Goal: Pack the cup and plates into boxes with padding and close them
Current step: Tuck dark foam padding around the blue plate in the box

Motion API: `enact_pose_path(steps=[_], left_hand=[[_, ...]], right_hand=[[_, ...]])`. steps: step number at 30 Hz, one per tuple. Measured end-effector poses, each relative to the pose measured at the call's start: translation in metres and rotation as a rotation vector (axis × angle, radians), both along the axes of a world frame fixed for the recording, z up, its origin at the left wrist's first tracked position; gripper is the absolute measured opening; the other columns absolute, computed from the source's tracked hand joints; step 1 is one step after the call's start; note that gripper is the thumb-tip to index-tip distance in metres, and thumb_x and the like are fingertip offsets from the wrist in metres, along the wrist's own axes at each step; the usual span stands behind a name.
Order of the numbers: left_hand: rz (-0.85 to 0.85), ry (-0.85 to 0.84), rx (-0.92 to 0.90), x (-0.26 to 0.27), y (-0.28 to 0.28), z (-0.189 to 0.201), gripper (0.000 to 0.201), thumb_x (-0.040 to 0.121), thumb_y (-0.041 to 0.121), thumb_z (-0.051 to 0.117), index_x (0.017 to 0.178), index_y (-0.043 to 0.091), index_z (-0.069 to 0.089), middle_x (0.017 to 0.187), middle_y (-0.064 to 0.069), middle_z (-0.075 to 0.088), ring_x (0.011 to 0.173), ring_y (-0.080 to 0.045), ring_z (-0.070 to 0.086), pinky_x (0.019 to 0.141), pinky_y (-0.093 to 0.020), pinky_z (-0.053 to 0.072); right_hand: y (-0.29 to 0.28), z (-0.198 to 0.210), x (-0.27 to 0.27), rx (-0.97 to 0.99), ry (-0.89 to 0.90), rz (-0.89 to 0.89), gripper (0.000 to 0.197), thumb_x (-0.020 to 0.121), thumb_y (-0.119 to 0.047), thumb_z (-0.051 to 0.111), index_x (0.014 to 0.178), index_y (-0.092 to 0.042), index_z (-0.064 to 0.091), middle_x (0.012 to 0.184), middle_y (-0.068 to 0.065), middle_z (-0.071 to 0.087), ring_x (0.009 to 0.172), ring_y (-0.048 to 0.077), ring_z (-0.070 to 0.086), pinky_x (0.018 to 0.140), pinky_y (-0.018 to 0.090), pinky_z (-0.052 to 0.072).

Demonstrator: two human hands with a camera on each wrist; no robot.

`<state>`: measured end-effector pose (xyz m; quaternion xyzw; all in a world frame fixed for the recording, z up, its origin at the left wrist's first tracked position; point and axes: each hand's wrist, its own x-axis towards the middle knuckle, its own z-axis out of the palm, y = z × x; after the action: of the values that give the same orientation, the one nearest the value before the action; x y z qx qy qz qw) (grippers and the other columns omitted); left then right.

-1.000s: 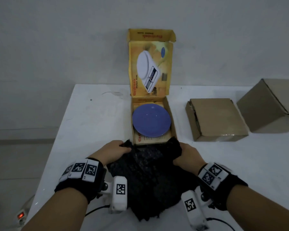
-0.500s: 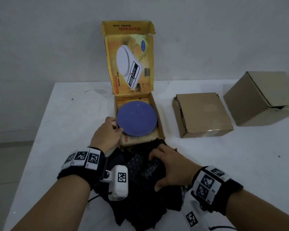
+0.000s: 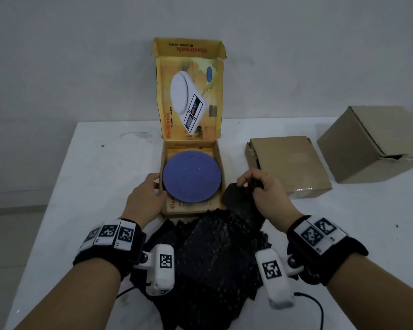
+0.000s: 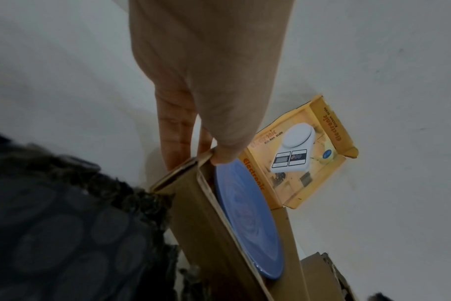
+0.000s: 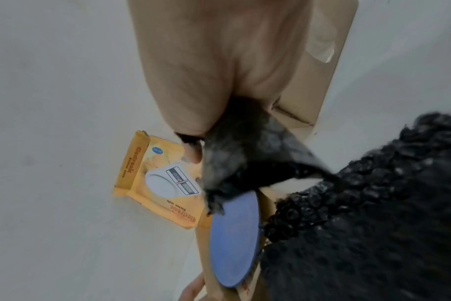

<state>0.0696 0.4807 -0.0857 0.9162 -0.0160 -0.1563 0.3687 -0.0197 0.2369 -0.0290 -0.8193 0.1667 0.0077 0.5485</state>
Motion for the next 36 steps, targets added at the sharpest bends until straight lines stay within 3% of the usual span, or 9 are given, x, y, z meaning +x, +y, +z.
enact_pose_path(steps=[6,9,13,17,23,28,30,33,36], left_hand=[[-0.025,-0.034,-0.018,-0.006,0.002,-0.004,0.047,0.093,0.022,0.054,0.138,0.020,0.041,0.132,-0.010,0.055,0.115,-0.032,0.054,0.092,-0.037,0.041],[-0.030,-0.073,-0.040,-0.008,0.004,-0.006,0.047,0.092,0.024,0.056,0.137,0.020,0.042,0.131,-0.008,0.056,0.114,-0.031,0.055,0.091,-0.038,0.042],[0.002,-0.090,-0.019,-0.010,0.003,-0.006,0.045,0.092,0.026,0.055,0.136,0.021,0.044,0.131,-0.006,0.056,0.114,-0.029,0.055,0.091,-0.037,0.041],[0.027,-0.094,0.028,-0.013,0.000,-0.010,0.041,0.093,0.025,0.052,0.133,0.021,0.045,0.128,-0.006,0.057,0.110,-0.029,0.057,0.090,-0.036,0.041],[0.036,-0.078,0.027,-0.010,-0.003,-0.018,0.043,0.094,0.029,0.051,0.135,0.023,0.042,0.130,-0.004,0.053,0.111,-0.027,0.056,0.092,-0.039,0.044],[0.049,-0.083,-0.018,0.005,-0.007,-0.020,0.044,0.096,0.033,0.047,0.138,0.020,0.039,0.134,-0.008,0.050,0.114,-0.031,0.053,0.094,-0.040,0.041],[0.022,-0.099,0.000,0.011,-0.009,-0.020,0.052,0.097,0.033,0.046,0.144,0.019,0.031,0.142,-0.010,0.043,0.118,-0.034,0.051,0.095,-0.044,0.042],[-0.045,-0.130,0.007,0.015,-0.009,-0.020,0.061,0.098,0.032,0.045,0.151,0.026,0.016,0.149,-0.008,0.033,0.121,-0.037,0.049,0.092,-0.047,0.043],[-0.108,-0.167,0.031,0.019,-0.007,-0.025,0.059,0.099,0.030,0.042,0.151,0.034,0.013,0.150,-0.006,0.031,0.116,-0.038,0.052,0.086,-0.047,0.046]], right_hand=[[0.023,-0.002,0.018,0.334,-0.036,-0.250,0.015,0.086,-0.003,0.058,0.078,-0.016,0.055,0.077,0.001,0.055,0.073,0.017,0.053,0.065,0.030,0.045],[0.025,-0.012,0.022,0.091,0.009,-0.143,0.041,0.072,-0.013,0.080,0.102,-0.016,0.052,0.101,0.002,0.060,0.091,0.018,0.060,0.080,0.033,0.053],[0.021,-0.012,0.028,-0.241,-0.017,-0.054,0.018,0.088,0.000,0.056,0.091,-0.015,0.064,0.094,0.005,0.066,0.089,0.023,0.064,0.082,0.041,0.055],[0.007,-0.012,0.038,-0.052,0.085,-0.056,0.032,0.092,0.001,0.037,0.083,-0.021,0.059,0.081,0.007,0.061,0.057,0.025,0.061,0.047,0.032,0.050],[0.000,-0.010,0.046,-0.307,0.024,0.028,0.046,0.088,-0.049,0.056,0.064,-0.010,0.059,0.056,0.004,0.054,0.054,0.018,0.051,0.055,0.030,0.041],[0.011,-0.015,0.053,-0.075,0.067,-0.018,0.018,0.095,-0.014,0.052,0.096,-0.013,0.071,0.090,0.003,0.071,0.068,0.009,0.067,0.069,0.030,0.055],[0.014,-0.015,0.055,-0.013,0.049,-0.080,0.014,0.093,-0.020,0.057,0.094,-0.013,0.069,0.075,0.002,0.068,0.049,0.003,0.057,0.055,0.028,0.051],[0.023,-0.013,0.055,-0.055,0.010,-0.115,0.016,0.088,-0.028,0.061,0.091,-0.019,0.048,0.062,-0.002,0.047,0.047,0.011,0.042,0.046,0.025,0.036],[0.033,-0.024,0.052,0.002,-0.038,0.028,0.047,0.077,0.011,0.050,0.086,-0.028,0.024,0.080,0.003,0.033,0.066,0.013,0.032,0.054,0.026,0.031]])
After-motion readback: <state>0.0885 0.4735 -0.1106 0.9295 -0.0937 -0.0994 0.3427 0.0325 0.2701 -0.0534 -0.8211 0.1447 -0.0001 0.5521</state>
